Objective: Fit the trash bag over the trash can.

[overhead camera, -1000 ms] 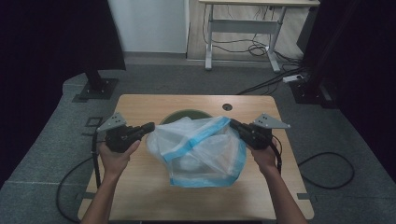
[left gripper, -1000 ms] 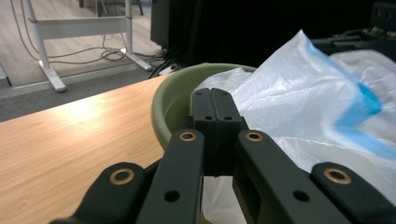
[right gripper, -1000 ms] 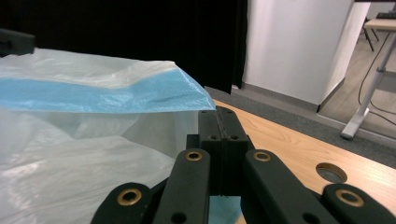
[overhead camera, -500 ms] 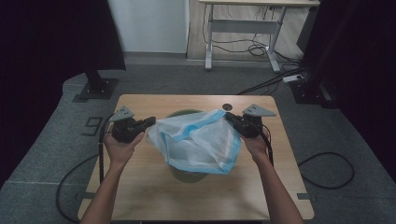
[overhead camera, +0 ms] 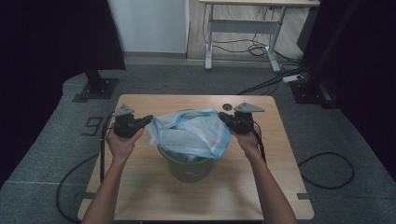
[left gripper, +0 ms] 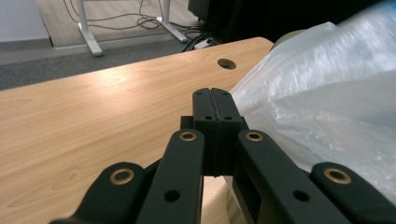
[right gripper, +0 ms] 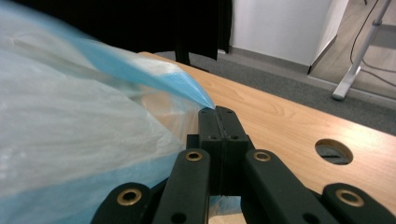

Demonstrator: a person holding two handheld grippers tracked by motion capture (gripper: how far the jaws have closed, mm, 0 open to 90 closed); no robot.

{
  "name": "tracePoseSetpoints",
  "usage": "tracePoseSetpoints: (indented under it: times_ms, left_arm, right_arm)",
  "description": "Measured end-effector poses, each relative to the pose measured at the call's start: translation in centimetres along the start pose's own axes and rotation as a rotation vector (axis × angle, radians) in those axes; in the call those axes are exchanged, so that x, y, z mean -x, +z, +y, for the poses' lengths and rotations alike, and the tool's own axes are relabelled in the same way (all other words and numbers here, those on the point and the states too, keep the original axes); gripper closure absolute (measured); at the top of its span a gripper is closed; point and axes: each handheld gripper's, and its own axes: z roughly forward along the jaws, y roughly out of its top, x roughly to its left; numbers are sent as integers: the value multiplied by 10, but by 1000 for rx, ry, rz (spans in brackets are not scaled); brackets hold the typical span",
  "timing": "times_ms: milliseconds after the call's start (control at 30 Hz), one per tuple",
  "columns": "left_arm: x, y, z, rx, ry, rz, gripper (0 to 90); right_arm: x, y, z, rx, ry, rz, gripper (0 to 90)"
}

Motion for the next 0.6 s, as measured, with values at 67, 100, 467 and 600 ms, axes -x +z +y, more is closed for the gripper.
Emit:
tracePoseSetpoints:
  times_ms: [67,100,467,600]
  left_arm:
    - [-1,2,-2,-5,-2,-1,900]
    - [-1,3,-3,-9,-3,-3,900]
    - [-2,8,-9,-67,-3,1,900]
    - [-5,7,-14,-65,-29,-23,900]
  right_arm:
    - [0,4,-2,-18,3,-2,891]
    - [0,6,-3,-26,6,0,891]
    - [-4,25,-17,-141,42,6,891]
    - [0,27,-30,-156,72,16,891]
